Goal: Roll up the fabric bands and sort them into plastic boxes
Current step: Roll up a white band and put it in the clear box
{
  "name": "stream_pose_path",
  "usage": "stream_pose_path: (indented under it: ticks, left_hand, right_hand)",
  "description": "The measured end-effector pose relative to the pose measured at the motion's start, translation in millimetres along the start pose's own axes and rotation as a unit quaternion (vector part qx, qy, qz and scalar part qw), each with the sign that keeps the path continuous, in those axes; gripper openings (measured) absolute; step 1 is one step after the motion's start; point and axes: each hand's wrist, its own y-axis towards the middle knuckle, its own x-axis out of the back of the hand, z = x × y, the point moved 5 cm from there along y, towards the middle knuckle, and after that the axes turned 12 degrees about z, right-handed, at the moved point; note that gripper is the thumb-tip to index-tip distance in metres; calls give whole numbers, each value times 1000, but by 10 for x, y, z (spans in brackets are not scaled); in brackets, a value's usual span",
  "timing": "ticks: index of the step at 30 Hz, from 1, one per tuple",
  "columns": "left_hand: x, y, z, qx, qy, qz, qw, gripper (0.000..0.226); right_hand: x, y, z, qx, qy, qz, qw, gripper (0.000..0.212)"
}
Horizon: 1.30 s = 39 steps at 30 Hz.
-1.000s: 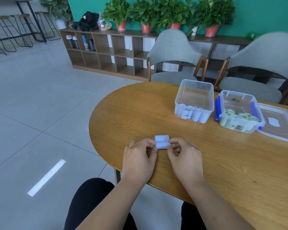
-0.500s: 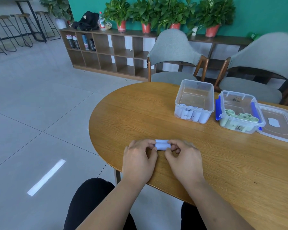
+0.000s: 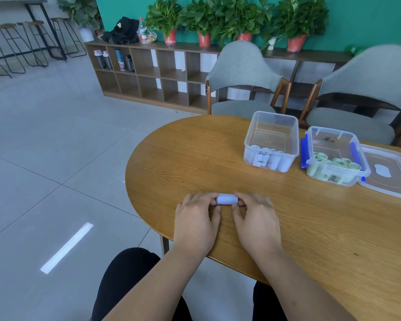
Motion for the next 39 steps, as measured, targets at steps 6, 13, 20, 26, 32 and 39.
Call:
stream_pose_path:
  ticks: [6, 13, 20, 26, 32, 39]
  left_hand:
    - [34, 159, -46, -24, 50, 54, 997, 30]
    - [85, 371, -83, -37, 111, 107, 987, 17]
    - [83, 489, -61, -25, 137, 147, 979, 17]
    - [73, 543, -39, 25, 57, 180, 982, 19]
    - [123, 486, -17, 91, -130, 188, 969, 32]
    - [230, 341, -245, 140, -251, 84, 954, 19]
  right_hand:
    - [-17, 70, 17, -2, -55, -4, 998, 29]
    - [21, 285, 8, 23, -104, 50, 993, 30]
    - [29, 370, 162, 72, -97, 69, 990, 26]
    - [68, 446, 205, 103, -188, 132, 968, 30]
    - [187, 390, 132, 75, -99, 139, 982, 26]
    - [422, 199, 7, 5, 160, 83, 984, 21]
